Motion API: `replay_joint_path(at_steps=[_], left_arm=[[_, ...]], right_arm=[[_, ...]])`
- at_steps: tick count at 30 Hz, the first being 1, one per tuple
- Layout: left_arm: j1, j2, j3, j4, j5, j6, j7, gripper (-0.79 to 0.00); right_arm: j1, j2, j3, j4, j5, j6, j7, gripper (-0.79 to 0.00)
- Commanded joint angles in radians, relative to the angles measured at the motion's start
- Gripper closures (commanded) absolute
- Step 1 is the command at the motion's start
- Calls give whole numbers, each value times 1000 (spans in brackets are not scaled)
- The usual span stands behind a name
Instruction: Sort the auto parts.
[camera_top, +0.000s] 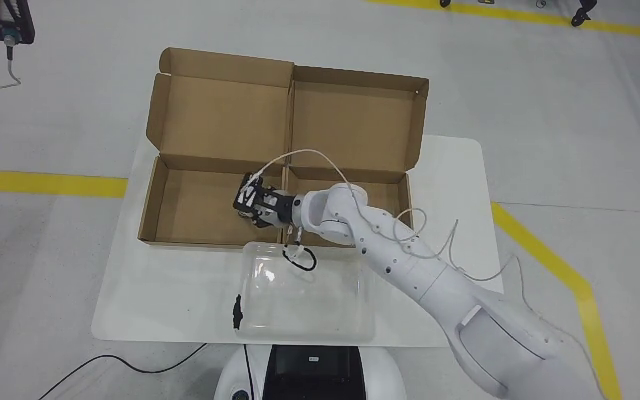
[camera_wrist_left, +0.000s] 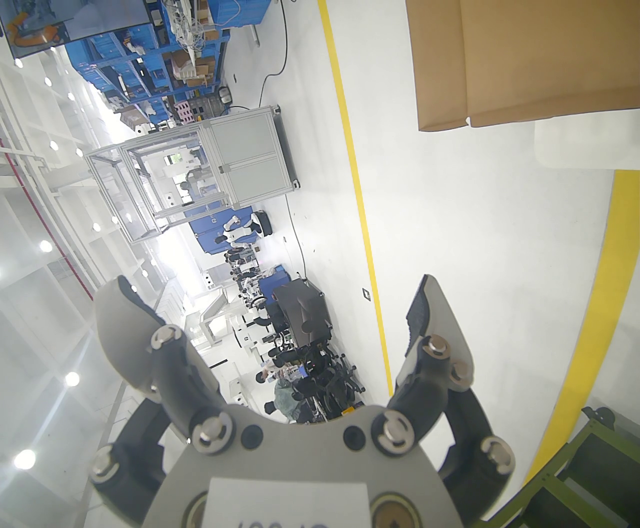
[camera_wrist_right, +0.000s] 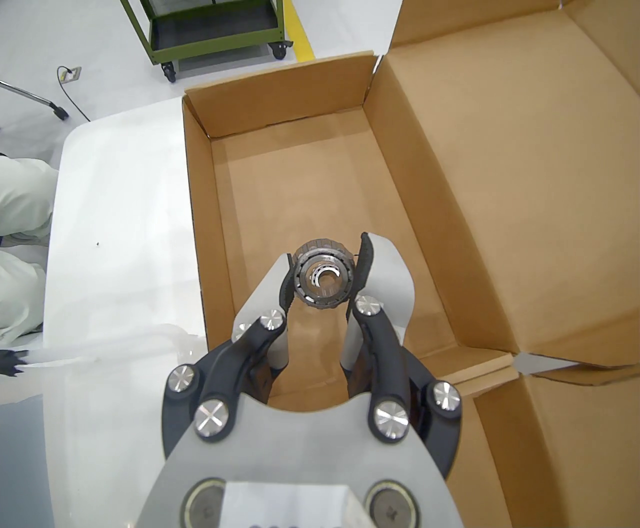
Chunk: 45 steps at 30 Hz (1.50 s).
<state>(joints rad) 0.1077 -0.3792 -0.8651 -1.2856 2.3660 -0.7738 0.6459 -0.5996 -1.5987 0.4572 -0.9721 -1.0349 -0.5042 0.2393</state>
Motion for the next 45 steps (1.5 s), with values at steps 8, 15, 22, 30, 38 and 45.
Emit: replay_joint_path(at_steps=[8, 15, 22, 30, 38, 45], left_arm=[[0, 0, 0, 0, 0, 0, 0, -785], [0, 0, 0, 0, 0, 0, 0, -785], [0, 0, 0, 0, 0, 0, 0, -785], [0, 0, 0, 0, 0, 0, 0, -785], [0, 0, 0, 0, 0, 0, 0, -785], [0, 0, 0, 0, 0, 0, 0, -785]], right_arm=[[44, -83, -53, 156, -4, 42, 26, 0], [65, -132, -64, 256, -2, 54, 27, -108], [83, -156, -52, 311, -11, 49, -1, -453], [93, -152, -14, 293, -28, 7, -77, -536], [62, -90, 77, 166, -57, -161, -212, -730], [-26, 0, 211, 6, -128, -243, -264, -785]])
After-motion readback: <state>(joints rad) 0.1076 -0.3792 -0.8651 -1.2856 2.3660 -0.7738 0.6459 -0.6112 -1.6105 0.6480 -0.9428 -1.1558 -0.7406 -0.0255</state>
